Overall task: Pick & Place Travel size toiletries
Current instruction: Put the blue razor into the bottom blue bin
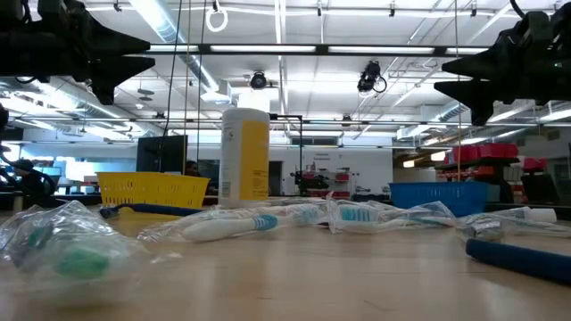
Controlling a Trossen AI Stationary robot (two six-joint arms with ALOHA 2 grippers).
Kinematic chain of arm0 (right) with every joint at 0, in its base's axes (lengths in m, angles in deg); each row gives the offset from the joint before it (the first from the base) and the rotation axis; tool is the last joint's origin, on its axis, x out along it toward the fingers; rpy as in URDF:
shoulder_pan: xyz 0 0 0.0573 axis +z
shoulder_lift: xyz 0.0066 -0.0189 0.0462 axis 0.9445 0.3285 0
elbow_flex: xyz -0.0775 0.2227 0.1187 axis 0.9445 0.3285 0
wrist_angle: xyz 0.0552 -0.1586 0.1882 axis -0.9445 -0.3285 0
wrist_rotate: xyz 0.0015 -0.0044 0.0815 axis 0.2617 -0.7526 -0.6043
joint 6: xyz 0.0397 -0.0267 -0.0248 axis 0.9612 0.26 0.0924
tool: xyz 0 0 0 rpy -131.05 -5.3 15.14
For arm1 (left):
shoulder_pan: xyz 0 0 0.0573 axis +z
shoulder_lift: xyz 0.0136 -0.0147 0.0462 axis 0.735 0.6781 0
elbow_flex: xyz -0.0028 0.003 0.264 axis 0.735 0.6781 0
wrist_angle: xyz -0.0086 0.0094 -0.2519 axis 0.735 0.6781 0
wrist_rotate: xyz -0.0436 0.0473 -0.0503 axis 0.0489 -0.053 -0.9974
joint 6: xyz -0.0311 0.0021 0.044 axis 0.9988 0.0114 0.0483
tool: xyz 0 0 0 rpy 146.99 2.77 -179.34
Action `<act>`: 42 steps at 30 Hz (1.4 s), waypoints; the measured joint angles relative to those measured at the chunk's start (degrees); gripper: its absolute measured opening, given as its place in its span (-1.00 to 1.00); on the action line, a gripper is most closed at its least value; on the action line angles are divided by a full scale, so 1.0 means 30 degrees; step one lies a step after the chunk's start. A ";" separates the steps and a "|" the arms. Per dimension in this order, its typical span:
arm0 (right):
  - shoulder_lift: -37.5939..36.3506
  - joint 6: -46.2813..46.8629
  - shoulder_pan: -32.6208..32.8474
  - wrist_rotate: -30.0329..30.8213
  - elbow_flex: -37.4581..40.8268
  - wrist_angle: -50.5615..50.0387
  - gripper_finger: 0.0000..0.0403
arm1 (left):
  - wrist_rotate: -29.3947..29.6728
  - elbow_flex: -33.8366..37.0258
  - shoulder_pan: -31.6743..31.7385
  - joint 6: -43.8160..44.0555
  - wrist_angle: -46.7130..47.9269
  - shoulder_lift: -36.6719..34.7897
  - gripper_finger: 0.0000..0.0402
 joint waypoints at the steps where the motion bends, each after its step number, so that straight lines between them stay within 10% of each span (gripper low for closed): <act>1: 0.0003 0.0028 0.0000 0.0309 0.0000 0.0003 -0.04 | 0.0208 0.0000 -0.0004 0.0064 -0.0034 0.0198 -0.18; 13: 0.0118 -0.0275 -0.0022 0.2283 0.0005 -0.0373 -0.17 | -0.0416 -0.2235 -0.0009 0.0311 -0.1843 0.5296 -0.18; 20: 0.1658 -0.0931 -0.0022 -0.0006 0.0000 0.4150 -0.05 | -0.0887 -0.5434 -0.0015 -0.1030 0.0025 0.9630 -0.18; 27: 0.5682 -0.0695 -0.0015 -0.2047 -0.0352 0.9196 0.14 | -0.1275 -0.9143 -0.0022 0.0458 0.4238 1.3687 -0.18; 42: 1.6845 -0.3615 0.0000 -0.2700 -0.6088 0.5138 0.07 | -0.5166 -1.2065 -0.0206 0.3586 0.6989 2.0051 -0.18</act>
